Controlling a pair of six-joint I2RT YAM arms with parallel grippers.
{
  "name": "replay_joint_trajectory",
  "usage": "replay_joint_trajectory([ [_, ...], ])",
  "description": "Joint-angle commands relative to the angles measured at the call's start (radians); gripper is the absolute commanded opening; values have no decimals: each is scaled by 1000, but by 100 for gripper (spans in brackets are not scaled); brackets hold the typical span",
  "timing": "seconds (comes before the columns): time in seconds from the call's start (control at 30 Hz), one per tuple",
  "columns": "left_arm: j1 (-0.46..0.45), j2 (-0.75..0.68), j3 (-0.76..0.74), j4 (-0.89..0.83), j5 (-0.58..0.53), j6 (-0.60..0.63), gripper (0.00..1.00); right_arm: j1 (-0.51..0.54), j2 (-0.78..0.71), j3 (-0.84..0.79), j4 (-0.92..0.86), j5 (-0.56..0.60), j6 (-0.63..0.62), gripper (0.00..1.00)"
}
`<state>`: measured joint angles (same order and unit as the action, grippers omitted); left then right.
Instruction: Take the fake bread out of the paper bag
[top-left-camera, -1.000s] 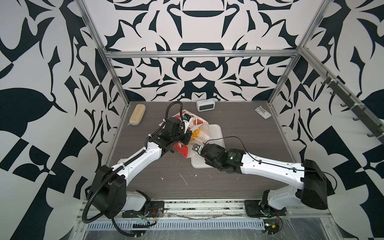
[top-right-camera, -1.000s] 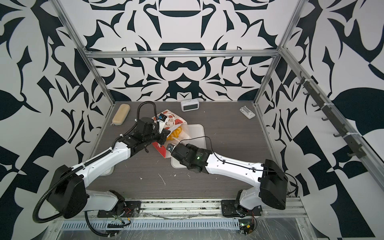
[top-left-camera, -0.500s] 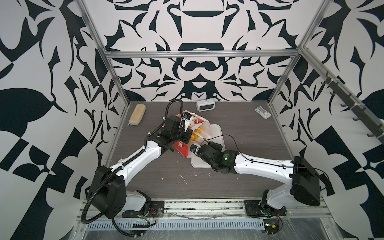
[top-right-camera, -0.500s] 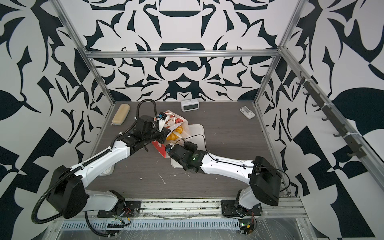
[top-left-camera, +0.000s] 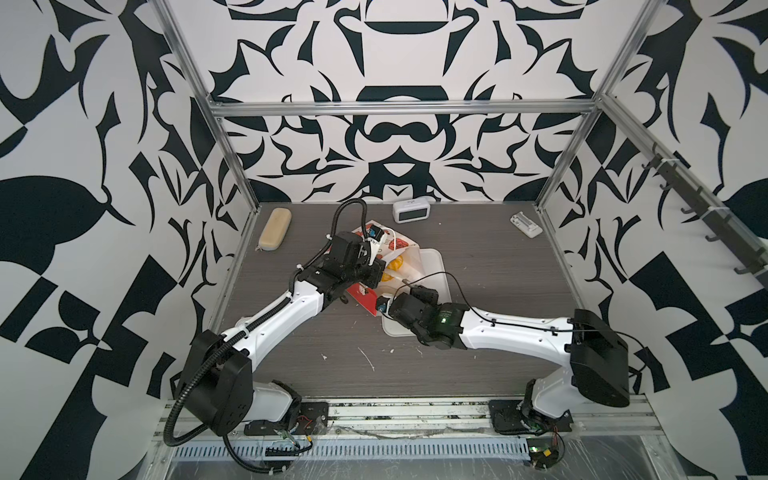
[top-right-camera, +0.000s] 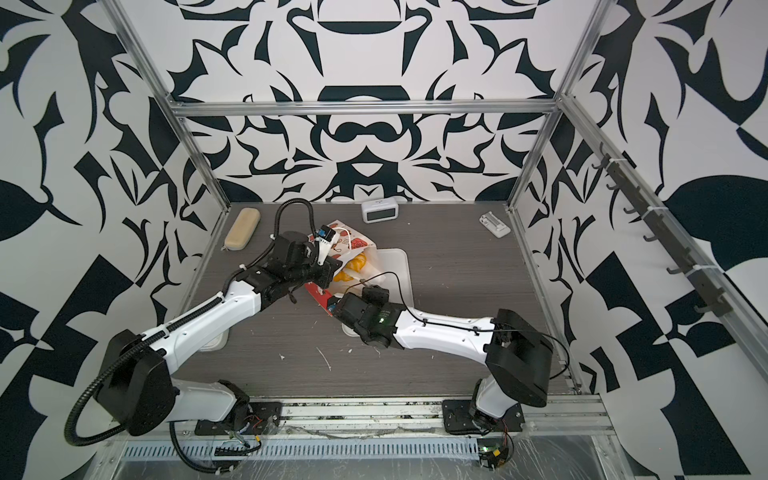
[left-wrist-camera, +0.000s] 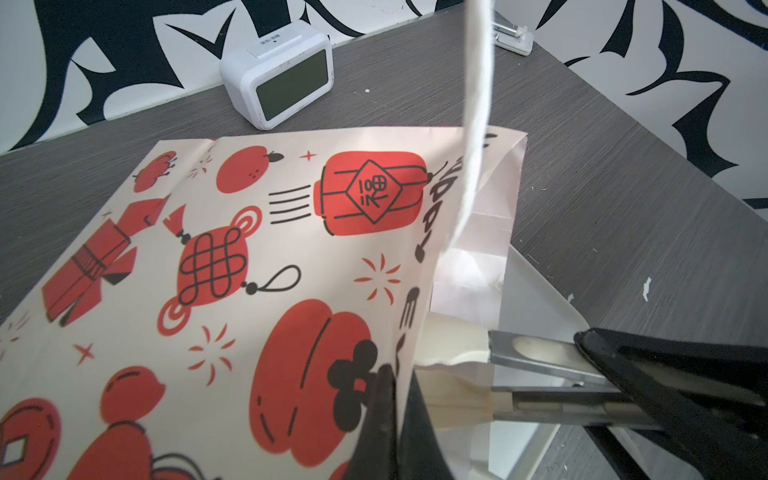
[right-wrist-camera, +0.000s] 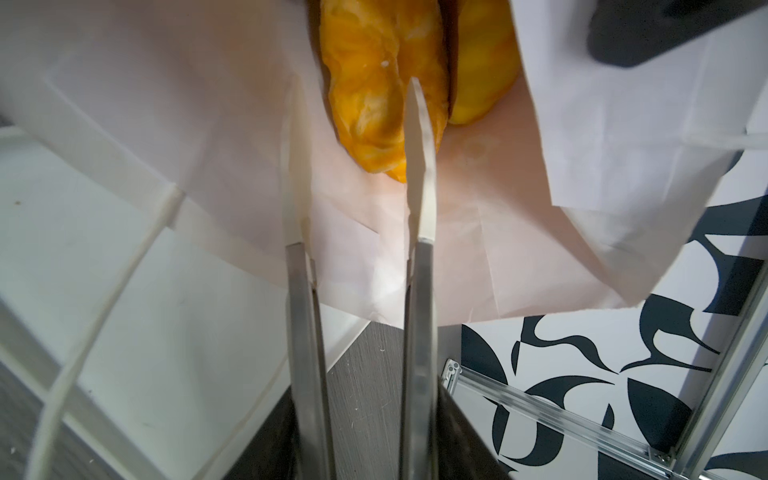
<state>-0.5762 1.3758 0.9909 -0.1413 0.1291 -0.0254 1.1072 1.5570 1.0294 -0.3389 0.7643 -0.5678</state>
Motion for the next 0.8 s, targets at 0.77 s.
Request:
replay_joint_trajectory([
  [0.77,-2,-16,42,8,56,-4,0,-1,139,68,233,256,-82,46],
])
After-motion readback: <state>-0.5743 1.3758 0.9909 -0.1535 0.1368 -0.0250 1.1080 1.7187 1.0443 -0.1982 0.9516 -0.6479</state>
